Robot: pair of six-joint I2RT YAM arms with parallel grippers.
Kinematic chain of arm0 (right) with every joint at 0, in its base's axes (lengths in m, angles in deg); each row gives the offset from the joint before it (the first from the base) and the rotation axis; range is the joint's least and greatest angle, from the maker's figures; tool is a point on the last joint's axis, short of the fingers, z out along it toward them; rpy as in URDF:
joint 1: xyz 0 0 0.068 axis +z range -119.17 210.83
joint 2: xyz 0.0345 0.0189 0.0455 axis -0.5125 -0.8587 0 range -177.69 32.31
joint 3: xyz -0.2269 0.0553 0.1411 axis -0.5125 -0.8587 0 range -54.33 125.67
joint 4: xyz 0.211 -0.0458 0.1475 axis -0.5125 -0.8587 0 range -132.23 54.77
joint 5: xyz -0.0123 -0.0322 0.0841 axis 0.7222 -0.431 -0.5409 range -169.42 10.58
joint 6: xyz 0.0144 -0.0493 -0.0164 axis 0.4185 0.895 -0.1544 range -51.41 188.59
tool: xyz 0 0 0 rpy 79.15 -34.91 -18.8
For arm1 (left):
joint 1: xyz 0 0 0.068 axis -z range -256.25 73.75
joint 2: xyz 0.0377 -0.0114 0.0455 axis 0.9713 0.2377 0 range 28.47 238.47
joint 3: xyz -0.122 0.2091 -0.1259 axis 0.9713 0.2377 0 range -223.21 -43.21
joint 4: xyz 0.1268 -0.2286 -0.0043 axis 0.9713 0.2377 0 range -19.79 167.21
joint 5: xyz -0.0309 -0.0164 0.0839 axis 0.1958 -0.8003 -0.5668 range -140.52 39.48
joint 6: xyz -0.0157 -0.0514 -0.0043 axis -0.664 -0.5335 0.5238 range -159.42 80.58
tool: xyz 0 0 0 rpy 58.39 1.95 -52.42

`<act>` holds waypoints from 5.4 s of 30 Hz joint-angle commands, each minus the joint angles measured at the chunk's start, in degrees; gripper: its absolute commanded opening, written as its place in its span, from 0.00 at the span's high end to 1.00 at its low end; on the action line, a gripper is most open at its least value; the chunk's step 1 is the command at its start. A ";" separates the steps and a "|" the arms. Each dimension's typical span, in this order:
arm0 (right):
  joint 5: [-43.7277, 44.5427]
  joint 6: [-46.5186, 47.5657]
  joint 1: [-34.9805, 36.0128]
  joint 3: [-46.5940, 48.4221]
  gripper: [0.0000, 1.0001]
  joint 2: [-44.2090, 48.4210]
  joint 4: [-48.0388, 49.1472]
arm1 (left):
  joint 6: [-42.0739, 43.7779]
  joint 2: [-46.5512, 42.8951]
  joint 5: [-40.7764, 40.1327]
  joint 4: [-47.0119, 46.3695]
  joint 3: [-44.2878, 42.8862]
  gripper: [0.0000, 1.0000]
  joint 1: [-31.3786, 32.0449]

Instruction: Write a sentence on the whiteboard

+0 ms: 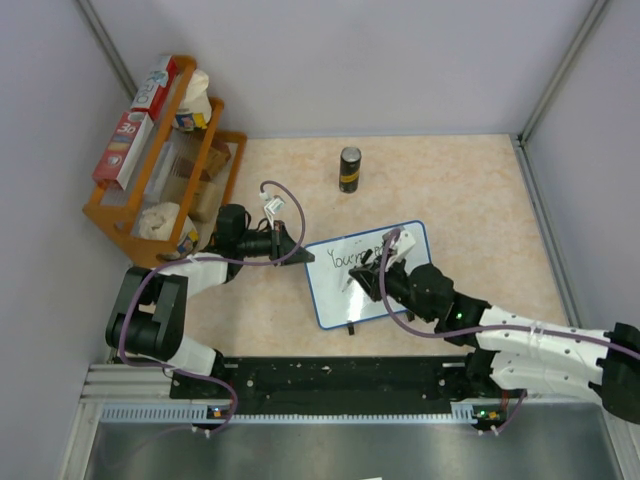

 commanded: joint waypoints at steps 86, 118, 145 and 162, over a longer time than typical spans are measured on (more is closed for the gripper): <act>16.72 -0.11 5.86 0.96 1.00 -9.01 6.61 | 6.90 2.11 -6.54 3.65 1.29 1.00 1.14; 16.10 -2.57 5.86 -1.85 1.00 -4.01 0.54 | 6.99 2.20 -6.71 3.74 1.20 1.00 1.14; 14.08 -0.55 0.23 5.44 1.00 -4.26 3.27 | 6.99 2.29 -6.54 3.83 1.12 1.00 1.14; 13.21 -3.89 -0.29 1.58 1.00 -3.48 -1.03 | 6.99 2.20 -6.45 3.83 1.03 1.00 1.14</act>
